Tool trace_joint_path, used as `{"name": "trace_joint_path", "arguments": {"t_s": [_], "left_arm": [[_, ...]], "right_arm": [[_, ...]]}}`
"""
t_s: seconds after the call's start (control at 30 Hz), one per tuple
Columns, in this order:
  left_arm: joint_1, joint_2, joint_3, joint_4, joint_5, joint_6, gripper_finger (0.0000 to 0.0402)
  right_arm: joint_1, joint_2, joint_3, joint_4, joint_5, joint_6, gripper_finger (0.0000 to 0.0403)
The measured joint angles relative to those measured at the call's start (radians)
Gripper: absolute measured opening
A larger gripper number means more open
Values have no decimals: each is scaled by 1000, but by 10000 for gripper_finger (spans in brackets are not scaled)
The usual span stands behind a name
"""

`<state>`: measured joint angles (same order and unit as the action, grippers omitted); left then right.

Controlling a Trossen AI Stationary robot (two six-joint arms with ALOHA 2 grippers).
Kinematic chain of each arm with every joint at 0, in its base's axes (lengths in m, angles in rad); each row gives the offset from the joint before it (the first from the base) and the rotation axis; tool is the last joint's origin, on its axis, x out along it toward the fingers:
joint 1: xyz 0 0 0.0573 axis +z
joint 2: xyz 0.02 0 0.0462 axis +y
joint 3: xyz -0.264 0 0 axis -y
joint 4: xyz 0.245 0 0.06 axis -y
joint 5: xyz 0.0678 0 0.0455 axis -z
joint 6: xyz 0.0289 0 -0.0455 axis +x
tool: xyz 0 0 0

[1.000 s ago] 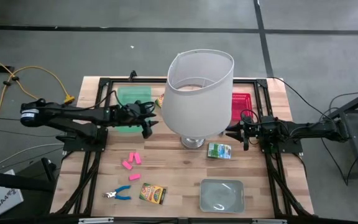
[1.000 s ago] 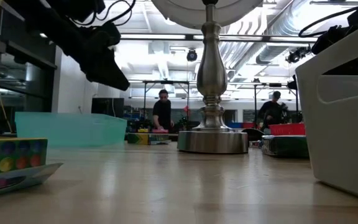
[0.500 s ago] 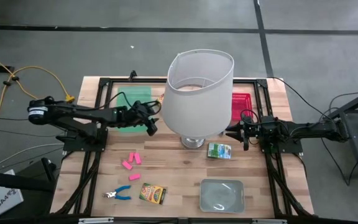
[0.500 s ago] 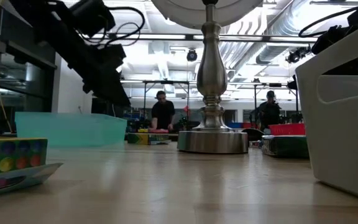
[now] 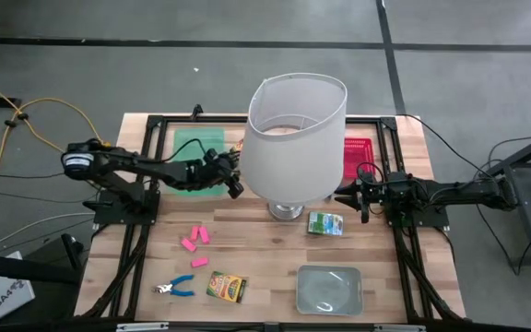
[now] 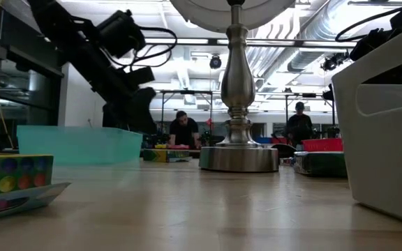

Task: Pick & Place School Supplies
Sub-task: Put the yellow crayon box into the green bin

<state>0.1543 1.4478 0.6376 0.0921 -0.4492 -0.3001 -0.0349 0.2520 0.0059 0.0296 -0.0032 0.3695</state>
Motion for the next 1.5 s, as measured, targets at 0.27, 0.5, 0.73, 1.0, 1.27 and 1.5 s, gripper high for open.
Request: {"name": "trace_joint_path", "arguments": {"t_s": [0.27, 0.5, 0.73, 1.0, 1.27, 1.5], "left_arm": [[-7, 113, 93, -9, 1, 14, 168], [-7, 168, 133, -7, 2, -13, 168], [-5, 241, 173, -12, 2, -66, 168], [1, 259, 210, -23, -4, -68, 168], [1, 259, 221, -47, 6, -58, 168], [-4, 259, 221, -51, 8, -3, 168]], "right_arm": [[0, 0, 0, 0, 0, 0, 113], [0, 0, 0, 0, 0, 0, 113], [0, 0, 0, 0, 0, 0, 113], [0, 0, 0, 0, 0, 0, 113], [0, 0, 0, 0, 0, 0, 113], [0, 0, 0, 0, 0, 0, 113]]}}
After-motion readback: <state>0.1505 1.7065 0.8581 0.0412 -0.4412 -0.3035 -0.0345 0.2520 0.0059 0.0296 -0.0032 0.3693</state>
